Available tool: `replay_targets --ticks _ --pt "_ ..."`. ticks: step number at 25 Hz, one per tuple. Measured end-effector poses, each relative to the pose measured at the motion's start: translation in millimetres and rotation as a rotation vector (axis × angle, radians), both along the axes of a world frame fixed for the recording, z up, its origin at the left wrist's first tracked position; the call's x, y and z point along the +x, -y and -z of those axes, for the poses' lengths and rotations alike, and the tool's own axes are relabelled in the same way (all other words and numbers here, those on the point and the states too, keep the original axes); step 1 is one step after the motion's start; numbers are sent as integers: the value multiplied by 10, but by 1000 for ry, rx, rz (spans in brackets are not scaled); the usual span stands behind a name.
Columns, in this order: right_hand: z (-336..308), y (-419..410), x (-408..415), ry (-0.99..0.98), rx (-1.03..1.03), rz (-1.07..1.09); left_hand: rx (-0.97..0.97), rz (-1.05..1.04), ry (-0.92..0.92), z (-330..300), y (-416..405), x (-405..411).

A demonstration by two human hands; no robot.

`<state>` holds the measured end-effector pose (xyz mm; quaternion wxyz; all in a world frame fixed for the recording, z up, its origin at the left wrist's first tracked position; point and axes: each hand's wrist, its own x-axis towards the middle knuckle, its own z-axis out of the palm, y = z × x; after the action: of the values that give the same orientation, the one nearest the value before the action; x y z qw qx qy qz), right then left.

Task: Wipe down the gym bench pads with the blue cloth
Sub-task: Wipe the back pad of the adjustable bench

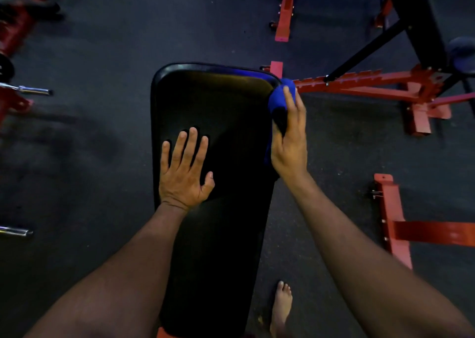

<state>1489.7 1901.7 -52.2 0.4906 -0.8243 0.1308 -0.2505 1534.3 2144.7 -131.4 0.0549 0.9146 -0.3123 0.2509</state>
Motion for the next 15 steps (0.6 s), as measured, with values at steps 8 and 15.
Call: replay_targets --ticks 8,15 --pt "997 -555 -1257 -275 25 -186 1 3 -11 3 16 5" --pt "519 -418 -741 -112 89 -33 -5 15 -14 -1 2 8"
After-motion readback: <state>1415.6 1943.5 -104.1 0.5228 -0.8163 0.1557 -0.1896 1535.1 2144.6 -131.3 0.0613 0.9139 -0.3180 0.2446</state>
